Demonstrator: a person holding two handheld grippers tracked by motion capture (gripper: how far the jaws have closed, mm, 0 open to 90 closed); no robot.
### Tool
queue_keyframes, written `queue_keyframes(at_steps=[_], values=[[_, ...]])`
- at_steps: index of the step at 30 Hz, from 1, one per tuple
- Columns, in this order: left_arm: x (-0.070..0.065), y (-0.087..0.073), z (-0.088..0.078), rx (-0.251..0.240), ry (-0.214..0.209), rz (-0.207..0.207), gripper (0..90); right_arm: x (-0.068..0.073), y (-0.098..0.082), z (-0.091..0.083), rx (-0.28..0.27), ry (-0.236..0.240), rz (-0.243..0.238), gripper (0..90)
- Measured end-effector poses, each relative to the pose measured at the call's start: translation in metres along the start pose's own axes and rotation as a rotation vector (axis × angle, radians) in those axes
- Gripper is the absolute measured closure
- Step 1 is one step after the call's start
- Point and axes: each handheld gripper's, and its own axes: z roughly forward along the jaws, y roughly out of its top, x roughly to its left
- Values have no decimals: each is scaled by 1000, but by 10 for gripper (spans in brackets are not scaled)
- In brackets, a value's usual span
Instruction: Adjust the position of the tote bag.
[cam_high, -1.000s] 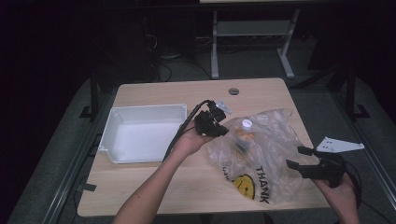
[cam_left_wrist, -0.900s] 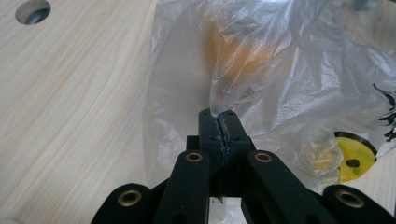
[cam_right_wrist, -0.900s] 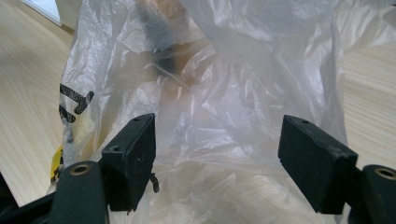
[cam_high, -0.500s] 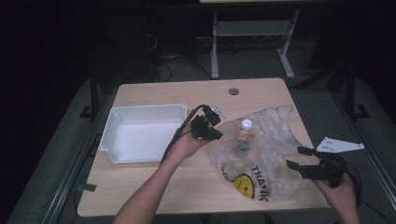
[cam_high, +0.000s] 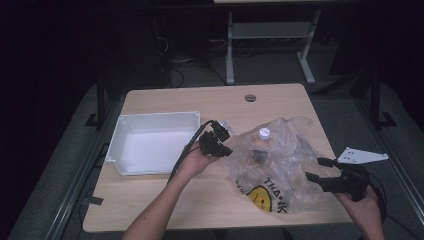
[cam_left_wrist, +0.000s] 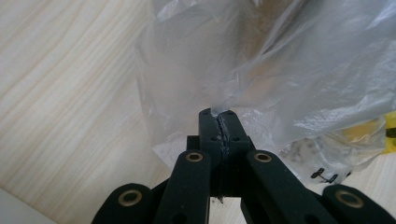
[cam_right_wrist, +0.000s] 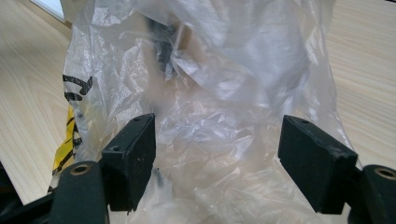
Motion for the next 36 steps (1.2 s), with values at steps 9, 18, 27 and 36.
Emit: queue_keyframes(at_steps=[9, 18, 27, 36], values=[[5, -11, 6, 14, -5, -20, 898, 0, 0, 0, 2, 3, -2, 273], [8, -19, 8, 12, -18, -43, 897, 1, 0, 1, 5, 6, -1, 273], [6, -22, -12, -35, -32, -31, 792, 1, 0, 0, -2, 9, -3, 271], [3, -24, -39, -61, -38, -15, 683, 0, 0, -1, -4, 5, 0, 270]])
